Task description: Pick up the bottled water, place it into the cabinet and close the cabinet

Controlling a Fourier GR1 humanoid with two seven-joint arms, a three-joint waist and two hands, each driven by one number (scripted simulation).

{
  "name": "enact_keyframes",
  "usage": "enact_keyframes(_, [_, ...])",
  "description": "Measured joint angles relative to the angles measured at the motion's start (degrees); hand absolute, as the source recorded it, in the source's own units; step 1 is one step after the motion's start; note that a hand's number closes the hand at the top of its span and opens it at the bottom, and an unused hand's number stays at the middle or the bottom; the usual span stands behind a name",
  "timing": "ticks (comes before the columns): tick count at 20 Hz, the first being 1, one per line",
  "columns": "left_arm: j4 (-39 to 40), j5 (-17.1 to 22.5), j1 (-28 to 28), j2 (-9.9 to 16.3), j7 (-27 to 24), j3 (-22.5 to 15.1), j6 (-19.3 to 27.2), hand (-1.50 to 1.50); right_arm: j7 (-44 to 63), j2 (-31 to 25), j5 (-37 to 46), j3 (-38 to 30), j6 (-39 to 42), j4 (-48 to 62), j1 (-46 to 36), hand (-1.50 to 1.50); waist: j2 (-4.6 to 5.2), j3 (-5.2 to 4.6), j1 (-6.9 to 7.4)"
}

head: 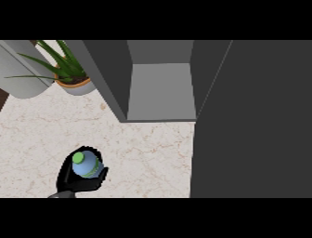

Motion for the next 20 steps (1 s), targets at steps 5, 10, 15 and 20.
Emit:
enact_keyframes(5, [0.7,3.6,-0.3,-1.0,-4.0,0.5,5.4,1.5,0.1,-0.3,0.0,-0.4,-0.2,0.1,-0.7,-1.5,0.01,0.19,0.12])
enact_keyframes(10, [0.1,8.7,-2.3,-2.5,-2.7,-3.5,7.1,1.5,-1.3,-0.8,-0.1,-0.5,0.3,0.3,0.7,-1.5,0.12,-0.41,-0.17])
enact_keyframes(15, [-5.9,14.2,-3.3,-3.2,3.3,-8.6,8.7,1.5,-0.3,-0.6,0.0,-0.1,-0.3,0.4,-0.4,-1.5,0.15,-0.62,0.26])
enact_keyframes(20, [-14.2,20.2,-3.1,-3.4,8.9,-17.2,15.8,1.5,-0.4,-0.9,0.5,0.6,-0.8,0.2,0.1,-1.5,0.09,-0.68,0.1])
